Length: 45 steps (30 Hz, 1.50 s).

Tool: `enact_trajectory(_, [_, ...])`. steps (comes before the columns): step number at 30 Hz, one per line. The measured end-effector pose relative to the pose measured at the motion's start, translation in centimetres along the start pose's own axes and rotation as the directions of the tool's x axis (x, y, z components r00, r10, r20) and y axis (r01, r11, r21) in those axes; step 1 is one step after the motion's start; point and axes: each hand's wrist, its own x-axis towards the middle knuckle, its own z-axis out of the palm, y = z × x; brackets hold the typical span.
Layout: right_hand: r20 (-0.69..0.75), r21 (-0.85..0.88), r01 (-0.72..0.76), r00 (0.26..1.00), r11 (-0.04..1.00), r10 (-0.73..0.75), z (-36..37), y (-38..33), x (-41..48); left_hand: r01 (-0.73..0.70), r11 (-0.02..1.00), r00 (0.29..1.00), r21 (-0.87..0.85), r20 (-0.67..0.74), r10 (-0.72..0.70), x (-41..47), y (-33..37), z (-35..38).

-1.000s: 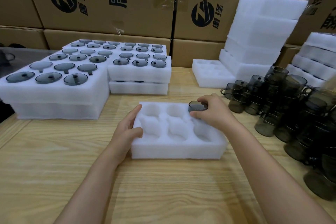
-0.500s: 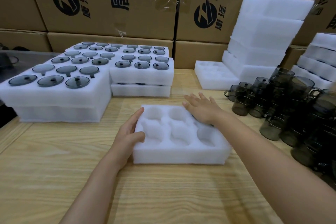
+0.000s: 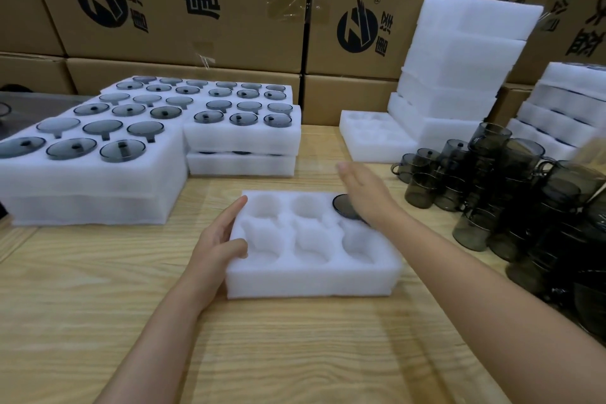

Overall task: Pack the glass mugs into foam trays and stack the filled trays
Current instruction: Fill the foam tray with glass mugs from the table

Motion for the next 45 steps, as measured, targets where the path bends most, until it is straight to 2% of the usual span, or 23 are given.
enact_trajectory(1, [-0.146,0.038,-0.033,0.989,0.999,0.038,-0.7,0.5,0.1,-0.005,1.000,1.000,-0.001,0.000,0.005,0.0,0.0,0.0])
enact_trajectory(2, [-0.253,-0.014,-0.098,0.963,0.995,0.092,-1.6,1.3,0.3,-0.010,1.000,1.000,-0.002,-0.001,0.010,0.0,0.0,0.0])
enact_trajectory(3, [-0.302,-0.097,-0.191,0.941,0.977,0.154,-2.5,2.2,0.5,-0.013,1.000,1.000,-0.001,-0.002,0.013,0.0,0.0,0.0])
enact_trajectory(5, [-0.265,-0.256,-0.377,0.913,0.890,0.310,-4.3,4.3,0.4,-0.013,1.000,1.000,0.002,0.000,0.013,0.0,0.0,0.0])
enact_trajectory(7, [-0.212,-0.376,-0.452,0.892,0.809,0.400,-5.4,6.0,0.1,-0.013,1.000,1.000,0.003,0.003,0.013,0.0,0.0,0.0])
enact_trajectory(10, [-0.187,-0.493,-0.423,0.905,0.760,0.382,-6.2,7.0,-0.3,-0.014,1.000,1.000,0.009,0.000,0.014,0.0,0.0,0.0])
enact_trajectory(18, [-0.184,-0.528,-0.348,0.938,0.775,0.295,-5.6,7.1,-1.2,-0.005,1.000,1.000,0.015,-0.018,0.005,0.0,0.0,0.0])
enact_trajectory(23, [-0.189,-0.683,-0.254,0.967,0.685,0.171,-5.7,6.5,-1.7,-0.012,1.000,1.000,0.025,-0.020,0.012,0.0,0.0,0.1])
enact_trajectory(28, [-0.084,-0.625,-0.148,0.989,0.766,0.123,-6.0,5.3,-1.0,-0.012,1.000,1.000,0.022,-0.023,0.013,0.1,-0.1,0.1])
enact_trajectory(32, [-0.048,-0.552,-0.201,0.977,0.809,0.209,-5.8,4.7,-0.8,-0.013,1.000,1.000,0.023,-0.024,0.014,0.0,0.0,0.1])
enact_trajectory(36, [-0.036,-0.574,-0.272,0.951,0.772,0.308,-5.9,3.9,-0.7,-0.013,1.000,1.000,0.022,-0.016,0.014,0.1,0.0,0.1])
enact_trajectory(39, [-0.028,-0.535,-0.319,0.932,0.782,0.362,-6.0,3.7,-0.3,-0.009,1.000,1.000,0.008,-0.019,0.009,0.0,0.0,0.1])
enact_trajectory(43, [0.051,-0.556,-0.277,0.930,0.784,0.365,-6.1,4.0,-0.1,-0.015,1.000,1.000,0.008,-0.017,0.015,0.0,0.1,0.2])
enact_trajectory(45, [0.041,-0.510,-0.275,0.939,0.815,0.343,-6.1,4.2,-0.1,-0.016,1.000,1.000,0.008,-0.015,0.016,0.0,0.1,0.1])
